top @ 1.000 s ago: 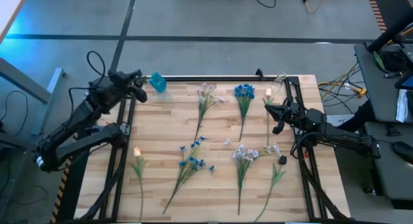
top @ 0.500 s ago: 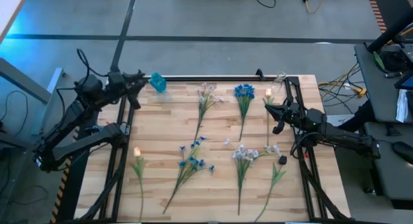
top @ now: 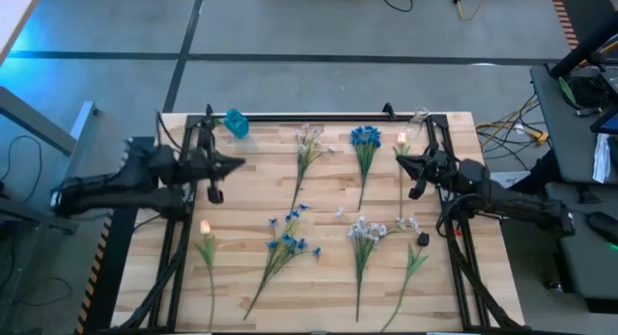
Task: Sort flowers into vase by color
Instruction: Put the top yellow tulip into the transparent vase
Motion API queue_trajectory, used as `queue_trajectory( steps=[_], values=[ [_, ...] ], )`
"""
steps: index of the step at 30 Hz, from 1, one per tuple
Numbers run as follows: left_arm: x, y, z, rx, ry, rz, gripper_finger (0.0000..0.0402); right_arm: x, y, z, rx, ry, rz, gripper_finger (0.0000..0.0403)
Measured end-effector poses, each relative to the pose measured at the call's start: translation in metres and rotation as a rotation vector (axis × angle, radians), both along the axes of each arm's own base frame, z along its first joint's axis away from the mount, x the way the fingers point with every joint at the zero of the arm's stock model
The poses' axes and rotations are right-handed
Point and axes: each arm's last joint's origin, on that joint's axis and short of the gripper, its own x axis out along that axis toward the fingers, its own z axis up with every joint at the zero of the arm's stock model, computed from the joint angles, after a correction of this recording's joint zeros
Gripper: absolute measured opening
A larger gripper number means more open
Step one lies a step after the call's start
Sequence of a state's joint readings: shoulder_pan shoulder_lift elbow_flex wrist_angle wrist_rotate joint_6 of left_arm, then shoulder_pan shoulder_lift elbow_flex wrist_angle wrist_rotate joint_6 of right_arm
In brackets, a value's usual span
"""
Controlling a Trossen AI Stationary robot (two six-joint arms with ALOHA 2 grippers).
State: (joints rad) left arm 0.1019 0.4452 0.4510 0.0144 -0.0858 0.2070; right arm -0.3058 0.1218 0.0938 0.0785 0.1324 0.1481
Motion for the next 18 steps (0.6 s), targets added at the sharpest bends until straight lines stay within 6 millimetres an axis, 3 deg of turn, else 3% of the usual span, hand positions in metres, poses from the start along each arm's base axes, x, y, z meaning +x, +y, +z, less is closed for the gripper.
queue_trajectory(
  steps=[5, 10, 18],
  values=[
    [0.009, -0.029, -0.022, 0.017, 0.042, -0.001, 0.0, 0.005, -0.002, 0.006, 0.037, 0.079, -0.012, 0.0009],
    [0.012, -0.053, -0.049, -0.015, 0.04, 0.11, 0.0, 0.013, -0.006, 0.002, 0.083, 0.224, -0.076, 0.0009],
    [0.013, -0.063, -0.081, -0.184, 0.027, 0.128, 0.0, 0.016, -0.011, -0.004, 0.265, 0.444, -0.236, 0.0025]
  ],
)
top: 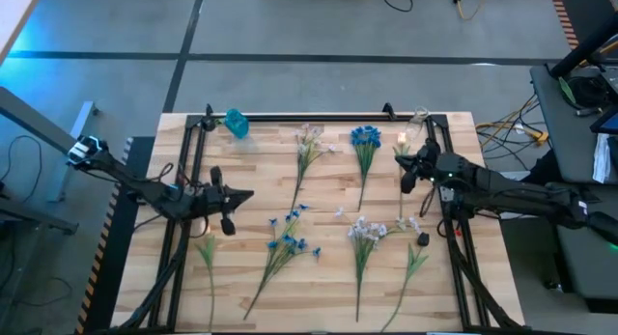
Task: Sort flowers into vase by color
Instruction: Put the top yellow tulip into the transparent vase
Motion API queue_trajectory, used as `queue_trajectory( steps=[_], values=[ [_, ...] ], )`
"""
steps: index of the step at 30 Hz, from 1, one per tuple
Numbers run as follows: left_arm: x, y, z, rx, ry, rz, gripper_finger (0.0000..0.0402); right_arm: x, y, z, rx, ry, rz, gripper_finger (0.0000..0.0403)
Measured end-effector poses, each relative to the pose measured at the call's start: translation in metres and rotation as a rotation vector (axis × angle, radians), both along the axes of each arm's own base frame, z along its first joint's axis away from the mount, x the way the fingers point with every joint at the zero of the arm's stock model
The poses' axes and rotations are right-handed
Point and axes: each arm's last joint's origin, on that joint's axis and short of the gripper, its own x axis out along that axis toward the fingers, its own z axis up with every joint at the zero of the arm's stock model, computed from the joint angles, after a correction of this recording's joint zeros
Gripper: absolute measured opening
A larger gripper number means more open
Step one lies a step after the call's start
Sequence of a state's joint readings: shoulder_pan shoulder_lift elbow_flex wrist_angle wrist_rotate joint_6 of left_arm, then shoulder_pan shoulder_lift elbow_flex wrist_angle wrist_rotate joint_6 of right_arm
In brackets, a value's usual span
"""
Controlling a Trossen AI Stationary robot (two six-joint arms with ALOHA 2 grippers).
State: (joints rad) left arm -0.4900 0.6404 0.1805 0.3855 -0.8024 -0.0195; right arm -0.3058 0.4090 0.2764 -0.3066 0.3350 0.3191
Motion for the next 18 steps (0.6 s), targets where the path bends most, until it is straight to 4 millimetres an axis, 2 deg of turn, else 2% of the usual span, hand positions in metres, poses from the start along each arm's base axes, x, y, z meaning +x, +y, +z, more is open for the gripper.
queue_trajectory(
  steps=[3, 11, 18],
  values=[
    [0.001, -0.001, -0.006, -0.012, 0.023, 0.002, 0.0, 0.001, -0.002, -0.007, 0.087, 0.062, -0.108, 0.0052],
    [0.006, -0.003, -0.007, -0.022, 0.022, 0.003, 0.0, 0.006, -0.009, -0.027, 0.285, 0.202, -0.338, 0.0138],
    [0.008, -0.004, -0.01, -0.023, 0.037, 0.004, 0.0, 0.015, -0.033, -0.033, 0.384, 0.287, -0.49, 0.0158]
  ],
)
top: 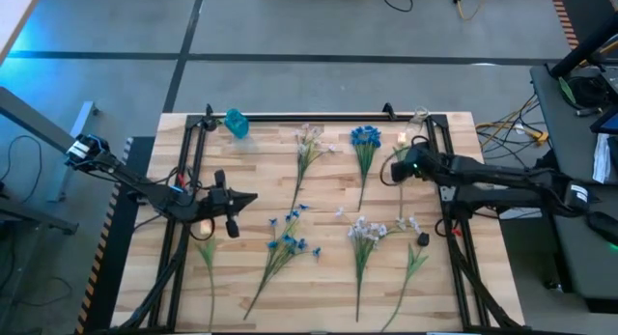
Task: Sort flowers into vase by color
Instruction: Put the top yellow tulip into the transparent vase
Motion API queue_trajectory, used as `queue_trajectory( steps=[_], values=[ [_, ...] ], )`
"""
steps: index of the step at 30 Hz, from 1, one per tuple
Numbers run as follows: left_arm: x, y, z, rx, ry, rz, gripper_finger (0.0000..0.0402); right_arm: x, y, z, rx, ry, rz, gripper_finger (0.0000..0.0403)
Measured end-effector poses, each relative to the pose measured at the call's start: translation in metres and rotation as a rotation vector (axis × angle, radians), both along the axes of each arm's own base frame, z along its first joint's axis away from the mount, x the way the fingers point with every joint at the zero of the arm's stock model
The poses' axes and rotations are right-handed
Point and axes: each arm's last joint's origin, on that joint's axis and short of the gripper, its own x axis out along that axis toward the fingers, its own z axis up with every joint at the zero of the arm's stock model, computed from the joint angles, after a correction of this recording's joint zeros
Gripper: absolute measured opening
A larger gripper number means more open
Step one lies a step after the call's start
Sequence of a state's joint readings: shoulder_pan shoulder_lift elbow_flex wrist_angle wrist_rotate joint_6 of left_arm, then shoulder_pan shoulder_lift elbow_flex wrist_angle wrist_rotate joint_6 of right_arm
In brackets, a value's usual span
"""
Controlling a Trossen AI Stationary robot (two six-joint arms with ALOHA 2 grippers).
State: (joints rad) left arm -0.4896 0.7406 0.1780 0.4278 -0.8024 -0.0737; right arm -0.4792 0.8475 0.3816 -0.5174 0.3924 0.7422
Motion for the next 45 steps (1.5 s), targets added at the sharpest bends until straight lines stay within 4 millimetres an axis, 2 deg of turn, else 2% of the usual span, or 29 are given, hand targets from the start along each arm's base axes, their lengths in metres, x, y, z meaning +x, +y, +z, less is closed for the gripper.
queue_trajectory(
  steps=[8, 12, 18, 21, 27, 35, 40, 45],
  values=[
    [0.002, -0.001, -0.002, -0.009, 0.007, 0.002, 0.0, 0.012, -0.031, -0.013, 0.166, 0.11, -0.039, 0.0146],
    [0.002, -0.001, -0.002, -0.008, 0.008, 0.002, 0.0, 0.019, -0.046, -0.022, 0.228, 0.107, -0.036, 0.0139],
    [0.002, -0.001, -0.002, -0.029, 0.0, 0.004, 0.0, 0.029, -0.061, -0.03, 0.285, 0.152, -0.038, 0.0123],
    [0.002, -0.001, -0.002, -0.053, -0.025, 0.005, 0.0, 0.033, -0.064, -0.031, 0.29, 0.17, -0.019, 0.01],
    [0.004, -0.002, -0.005, -0.059, -0.049, 0.004, 0.0, 0.035, -0.061, -0.024, 0.243, 0.171, 0.033, 0.0024],
    [0.009, -0.005, -0.008, -0.067, -0.051, 0.004, 0.0, 0.037, -0.045, 0.017, 0.045, 0.042, 0.128, 0.0014],
    [0.011, -0.006, -0.008, -0.082, -0.075, 0.004, 0.0, 0.028, -0.036, 0.058, -0.225, -0.081, 0.125, 0.0014],
    [0.013, -0.007, -0.008, -0.065, -0.076, 0.004, 0.0, 0.009, -0.026, 0.101, -0.564, -0.15, -0.008, 0.0013]
  ],
)
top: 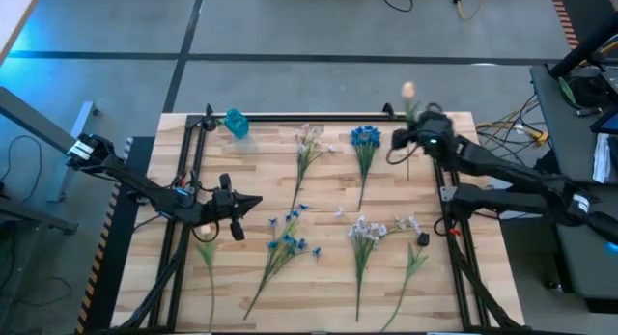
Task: Sort flowers into vase by color
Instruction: Put the top yellow tulip into the transparent vase
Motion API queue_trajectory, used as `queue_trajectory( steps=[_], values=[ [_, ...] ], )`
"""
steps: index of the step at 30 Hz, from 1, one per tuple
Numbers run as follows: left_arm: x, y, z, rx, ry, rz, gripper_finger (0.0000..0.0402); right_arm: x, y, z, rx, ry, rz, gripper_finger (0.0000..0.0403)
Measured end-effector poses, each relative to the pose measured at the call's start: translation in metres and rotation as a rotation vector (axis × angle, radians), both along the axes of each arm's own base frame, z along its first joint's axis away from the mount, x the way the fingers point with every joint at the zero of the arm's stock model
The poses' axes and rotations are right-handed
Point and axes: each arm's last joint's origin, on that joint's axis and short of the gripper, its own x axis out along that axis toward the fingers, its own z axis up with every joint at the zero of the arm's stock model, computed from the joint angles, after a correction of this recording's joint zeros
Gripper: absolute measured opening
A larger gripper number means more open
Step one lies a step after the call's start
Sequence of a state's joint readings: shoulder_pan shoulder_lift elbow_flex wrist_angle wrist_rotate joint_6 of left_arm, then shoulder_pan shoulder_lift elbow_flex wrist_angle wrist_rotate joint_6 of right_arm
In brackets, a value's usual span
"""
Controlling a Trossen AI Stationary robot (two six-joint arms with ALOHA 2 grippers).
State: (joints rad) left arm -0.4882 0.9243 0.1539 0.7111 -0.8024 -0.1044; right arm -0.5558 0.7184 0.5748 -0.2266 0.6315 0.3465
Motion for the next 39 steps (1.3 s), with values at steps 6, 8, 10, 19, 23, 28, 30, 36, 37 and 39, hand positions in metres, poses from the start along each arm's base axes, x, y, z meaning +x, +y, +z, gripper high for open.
queue_trajectory(
  steps=[6, 8, 10, 19, 23, 28, 30, 36, 37, 39],
  values=[
    [0.002, 0.0, -0.002, 0.011, 0.008, 0.007, 0.0, -0.02, 0.009, 0.038, -0.303, -0.071, -0.112, 0.0013],
    [0.002, 0.001, -0.002, 0.011, 0.008, 0.011, 0.0, -0.022, 0.01, 0.047, -0.377, -0.079, -0.12, 0.0013],
    [0.003, 0.001, -0.002, 0.012, 0.01, 0.015, 0.0, -0.022, 0.01, 0.054, -0.443, -0.075, -0.123, 0.0013],
    [0.005, 0.0, -0.004, 0.018, 0.009, 0.018, 0.0, -0.012, -0.004, 0.069, -0.651, 0.007, -0.196, 0.0013],
    [0.006, 0.001, -0.005, 0.018, 0.008, 0.024, 0.0, -0.005, -0.017, 0.066, -0.703, 0.049, -0.247, 0.0013],
    [0.007, 0.002, -0.006, 0.02, 0.013, 0.031, 0.0, 0.001, -0.036, 0.058, -0.727, 0.094, -0.317, 0.0013],
    [0.007, 0.002, -0.006, 0.02, 0.013, 0.031, 0.0, 0.003, -0.045, 0.054, -0.724, 0.101, -0.342, 0.0013],
    [0.008, 0.002, -0.007, 0.022, 0.017, 0.031, 0.0, 0.005, -0.059, 0.045, -0.721, 0.112, -0.413, 0.0013],
    [0.008, 0.002, -0.007, 0.022, 0.017, 0.031, 0.0, 0.005, -0.059, 0.045, -0.722, 0.116, -0.414, 0.0013],
    [0.008, 0.002, -0.007, 0.02, 0.016, 0.031, 0.0, 0.005, -0.059, 0.045, -0.72, 0.114, -0.417, 0.0013]
  ],
)
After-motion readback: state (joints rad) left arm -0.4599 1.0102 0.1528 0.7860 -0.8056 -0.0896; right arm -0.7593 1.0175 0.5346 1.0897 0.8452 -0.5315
